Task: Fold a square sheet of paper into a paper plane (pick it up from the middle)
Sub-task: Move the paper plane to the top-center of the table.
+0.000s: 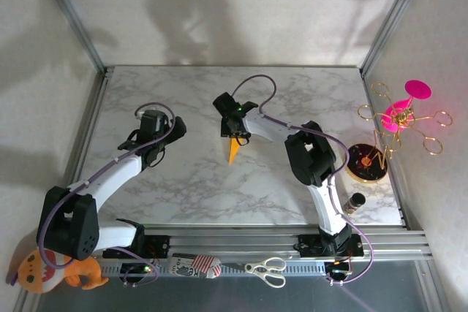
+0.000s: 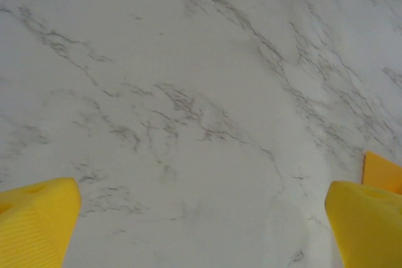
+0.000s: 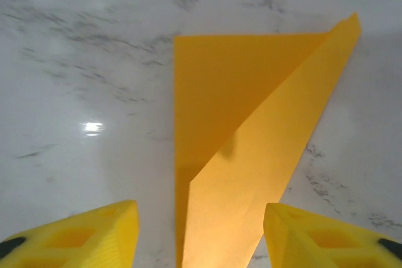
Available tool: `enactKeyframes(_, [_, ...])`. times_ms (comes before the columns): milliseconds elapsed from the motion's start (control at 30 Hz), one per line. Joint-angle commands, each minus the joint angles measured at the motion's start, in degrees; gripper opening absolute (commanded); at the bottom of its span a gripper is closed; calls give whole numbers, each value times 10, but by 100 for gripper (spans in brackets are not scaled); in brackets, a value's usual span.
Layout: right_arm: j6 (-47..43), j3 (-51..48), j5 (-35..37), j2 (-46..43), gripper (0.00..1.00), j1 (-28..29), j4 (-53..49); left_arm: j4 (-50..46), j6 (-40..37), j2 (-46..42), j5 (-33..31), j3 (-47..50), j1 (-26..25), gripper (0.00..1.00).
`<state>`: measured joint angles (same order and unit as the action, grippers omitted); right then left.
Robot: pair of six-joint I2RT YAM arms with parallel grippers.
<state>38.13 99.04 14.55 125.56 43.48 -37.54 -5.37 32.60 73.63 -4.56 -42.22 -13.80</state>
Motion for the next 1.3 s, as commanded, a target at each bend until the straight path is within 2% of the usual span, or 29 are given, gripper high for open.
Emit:
enactKeyframes(0, [34,36,53,27,53,6,-62,15,0,-9,-5,11,12,99])
enactKeyframes(200, [42,80,79,58,45,14,-106,21,-3,-3,19,17,18,99])
enactKeyframes(467, [46,84,89,56,34,15,-119,27,1,8,34,16,20,99])
enactKeyframes(667, [49,82,91,39,7,15,-117,29,8,4,48,19,28,99])
enactKeyframes(800, [43,78,88,11,0,15,-94,34,22,-9,69,30,47,99])
enactKeyframes(933, [5,44,21,-32,0,15,-5,49,47,-30,110,55,79,99])
enactKeyframes(1100, [-30,-46,-130,-88,0,14,175,102,95,-50,188,102,111,99])
enactKeyframes(1267, [16,-156,-288,-110,0,-3,364,153,125,-53,246,137,113,98])
